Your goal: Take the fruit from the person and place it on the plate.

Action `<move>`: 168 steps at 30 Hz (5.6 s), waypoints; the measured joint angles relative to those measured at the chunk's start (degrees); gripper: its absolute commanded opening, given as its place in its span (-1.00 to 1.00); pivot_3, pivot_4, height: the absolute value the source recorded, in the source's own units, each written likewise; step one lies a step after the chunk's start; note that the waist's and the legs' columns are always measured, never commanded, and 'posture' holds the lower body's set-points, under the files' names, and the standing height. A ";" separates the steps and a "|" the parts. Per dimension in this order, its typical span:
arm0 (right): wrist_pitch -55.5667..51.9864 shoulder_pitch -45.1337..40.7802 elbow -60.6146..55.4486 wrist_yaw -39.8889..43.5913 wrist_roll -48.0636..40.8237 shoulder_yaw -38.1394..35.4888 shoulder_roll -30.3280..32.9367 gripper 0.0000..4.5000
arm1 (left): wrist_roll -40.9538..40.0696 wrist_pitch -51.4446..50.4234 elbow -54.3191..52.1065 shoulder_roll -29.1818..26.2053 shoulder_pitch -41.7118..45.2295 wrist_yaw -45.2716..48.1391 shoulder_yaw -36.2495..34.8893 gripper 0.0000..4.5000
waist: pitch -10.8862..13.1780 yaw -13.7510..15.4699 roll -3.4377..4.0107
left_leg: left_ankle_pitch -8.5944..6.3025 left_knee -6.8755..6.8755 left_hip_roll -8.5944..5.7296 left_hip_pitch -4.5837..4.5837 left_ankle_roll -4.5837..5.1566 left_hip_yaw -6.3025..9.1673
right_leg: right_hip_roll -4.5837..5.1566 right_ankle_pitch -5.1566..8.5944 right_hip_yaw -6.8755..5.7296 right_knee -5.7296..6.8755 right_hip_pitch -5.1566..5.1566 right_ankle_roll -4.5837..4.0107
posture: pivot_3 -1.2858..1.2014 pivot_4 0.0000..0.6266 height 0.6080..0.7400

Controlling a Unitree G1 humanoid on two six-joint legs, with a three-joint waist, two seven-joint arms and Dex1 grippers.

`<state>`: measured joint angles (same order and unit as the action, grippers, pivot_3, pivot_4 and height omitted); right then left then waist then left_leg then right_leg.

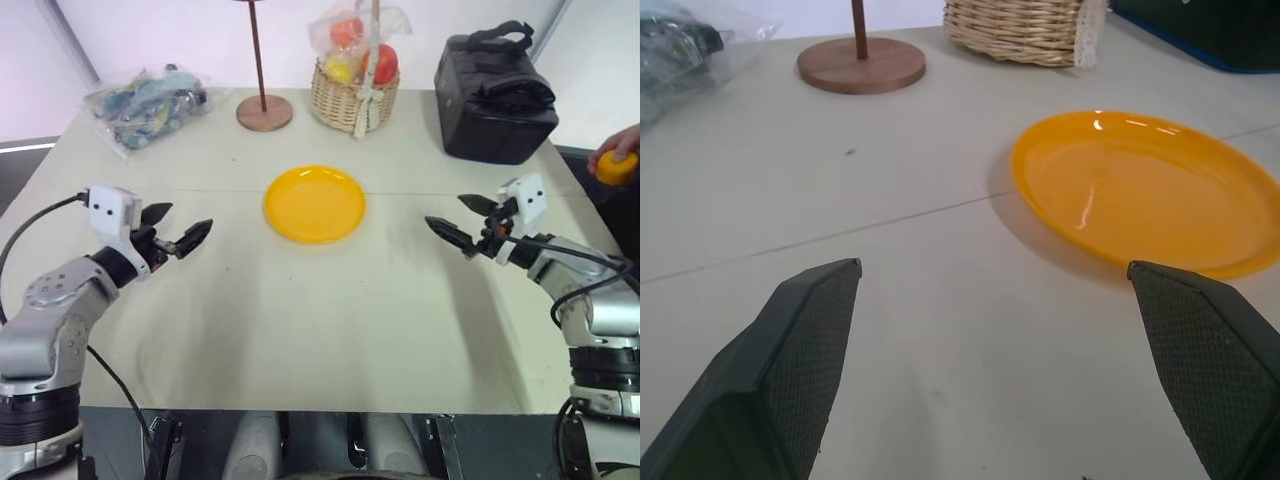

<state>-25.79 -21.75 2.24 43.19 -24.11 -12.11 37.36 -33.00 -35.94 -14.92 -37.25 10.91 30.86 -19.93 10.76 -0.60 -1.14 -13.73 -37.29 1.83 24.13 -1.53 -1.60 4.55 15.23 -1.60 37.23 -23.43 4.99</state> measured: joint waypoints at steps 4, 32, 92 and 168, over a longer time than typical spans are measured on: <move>-0.09 -0.01 0.00 -0.21 0.01 0.00 -0.04 1.00 | -0.11 0.00 0.00 0.04 0.00 0.01 0.01 0.99 | 0.00 0.00 0.00 | 0.00 -0.01 -0.01 0.00 0.00 0.00 | 0.00 0.00 0.00 0.00 0.00 0.00 | 0.03 -0.52 1.00; 0.18 -2.42 0.89 -1.68 0.57 1.57 -2.88 1.00 | 2.04 0.36 1.22 -0.25 1.97 -0.27 0.88 0.99 | 0.00 0.02 0.00 | 0.00 -0.01 -0.01 0.01 0.00 0.00 | -0.01 0.00 0.00 0.00 0.00 0.00 | 0.03 -0.52 1.00; -3.88 -8.36 -9.05 -19.23 -7.01 -2.17 -16.40 1.00 | -4.48 -3.19 9.81 -6.15 25.24 25.48 12.60 0.99 | 0.02 -0.01 0.03 | 0.01 -0.04 -0.01 0.06 -0.01 0.02 | -0.06 0.00 -0.01 0.02 -0.03 0.01 | 0.03 -0.52 1.00; 9.84 -15.29 6.44 -10.30 8.11 7.97 -16.32 0.99 | -0.93 2.69 2.92 -1.50 3.78 5.14 -0.05 1.00 | 0.01 -0.10 0.02 | 0.03 0.03 -0.02 0.09 -0.05 0.00 | 0.04 0.00 -0.02 -0.01 -0.06 0.00 | 0.03 -0.52 1.00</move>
<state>-15.95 -37.04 8.68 32.89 -15.99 -4.14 21.04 -33.93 -33.25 -12.00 -38.76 14.68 36.00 -19.98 10.77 -0.71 -1.12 -13.70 -37.26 1.80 24.22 -1.57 -1.60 4.59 15.23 -1.62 37.21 -23.49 4.99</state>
